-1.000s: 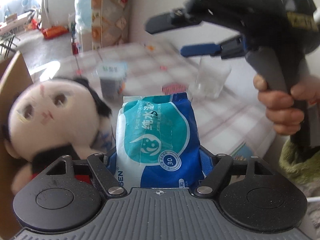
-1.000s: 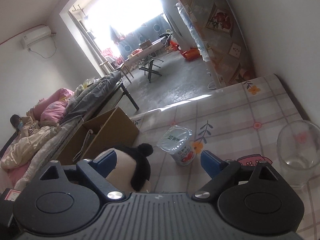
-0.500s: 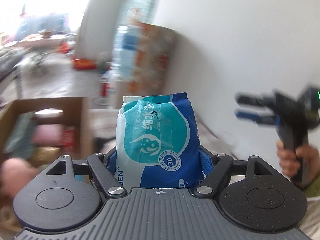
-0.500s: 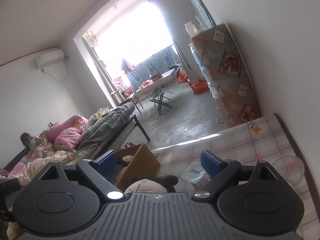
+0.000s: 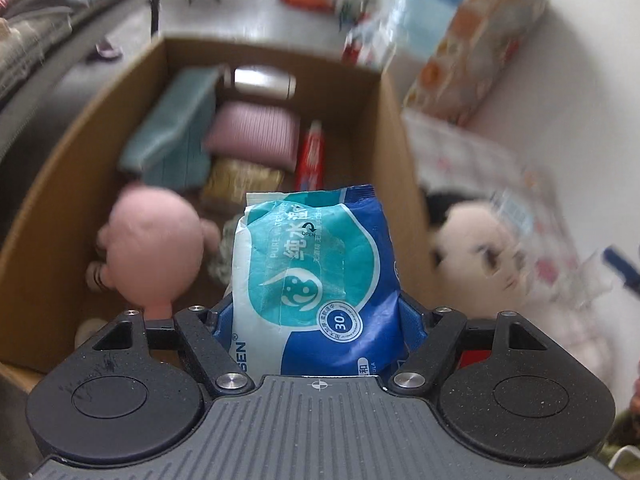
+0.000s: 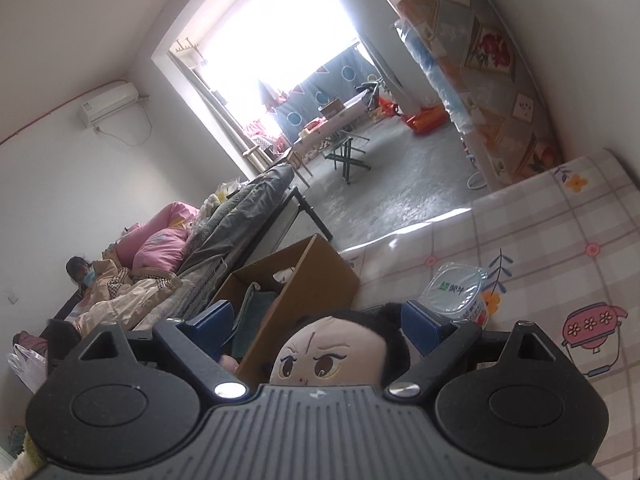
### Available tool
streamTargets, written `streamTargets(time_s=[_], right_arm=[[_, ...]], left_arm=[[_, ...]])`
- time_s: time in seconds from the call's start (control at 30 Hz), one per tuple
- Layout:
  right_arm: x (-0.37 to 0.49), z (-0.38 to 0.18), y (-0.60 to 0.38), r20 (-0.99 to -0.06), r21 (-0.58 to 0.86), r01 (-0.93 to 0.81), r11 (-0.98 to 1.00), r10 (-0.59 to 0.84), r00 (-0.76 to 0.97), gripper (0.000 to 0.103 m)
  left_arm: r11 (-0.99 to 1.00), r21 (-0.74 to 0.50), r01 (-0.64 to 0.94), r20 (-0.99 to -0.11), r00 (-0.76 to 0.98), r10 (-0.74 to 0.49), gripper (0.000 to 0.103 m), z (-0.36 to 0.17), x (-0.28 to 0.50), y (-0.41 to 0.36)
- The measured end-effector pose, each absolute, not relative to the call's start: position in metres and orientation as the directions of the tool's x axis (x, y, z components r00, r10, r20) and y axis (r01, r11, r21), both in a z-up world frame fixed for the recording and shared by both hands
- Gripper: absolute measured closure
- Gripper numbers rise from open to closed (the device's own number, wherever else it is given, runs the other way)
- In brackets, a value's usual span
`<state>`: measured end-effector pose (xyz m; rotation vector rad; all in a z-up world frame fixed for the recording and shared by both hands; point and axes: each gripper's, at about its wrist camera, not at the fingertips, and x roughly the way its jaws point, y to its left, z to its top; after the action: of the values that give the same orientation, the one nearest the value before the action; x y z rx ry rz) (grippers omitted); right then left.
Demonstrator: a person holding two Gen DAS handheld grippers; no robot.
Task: Organize soft objects
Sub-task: 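Carry the wipes pack to the box with the left tool while the right tool reaches the yogurt cup, then release the wipes into the box with the left tool while the right tool grasps the white yogurt cup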
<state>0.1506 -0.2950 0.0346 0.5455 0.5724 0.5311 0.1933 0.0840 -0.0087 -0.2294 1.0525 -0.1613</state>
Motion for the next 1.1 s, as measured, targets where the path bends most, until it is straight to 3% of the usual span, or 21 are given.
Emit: streamTargets(time_s=[0.4, 0.7, 0.87, 1.1], right_arm=[[0.174, 0.007, -0.306, -0.423, 0.602, -0.250, 0.758, 0.568, 0.706, 0.010], [0.194, 0.011, -0.291, -0.440, 0.565, -0.266, 0.781, 0.558, 0.704, 0.010], [0.200, 0.010, -0.283, -0.452, 0.554, -0.268, 0.788, 0.555, 0.698, 0.010], [0.215, 0.009, -0.270, -0.523, 0.435, -0.271, 0.859, 0.486, 0.701, 0.006]], left_arm=[[0.980, -0.117, 0.162, -0.960, 0.234, -0.153, 0.026, -0.052, 0.207, 0.109], [0.967, -0.244, 0.075, -0.924, 0.285, -0.256, 0.019, -0.058, 0.199, 0.138], [0.927, -0.374, 0.034, -0.872, 0.328, -0.364, 0.015, -0.048, 0.203, 0.146], [0.931, -0.361, 0.044, -0.818, 0.464, -0.340, 0.014, -0.026, 0.181, 0.148]])
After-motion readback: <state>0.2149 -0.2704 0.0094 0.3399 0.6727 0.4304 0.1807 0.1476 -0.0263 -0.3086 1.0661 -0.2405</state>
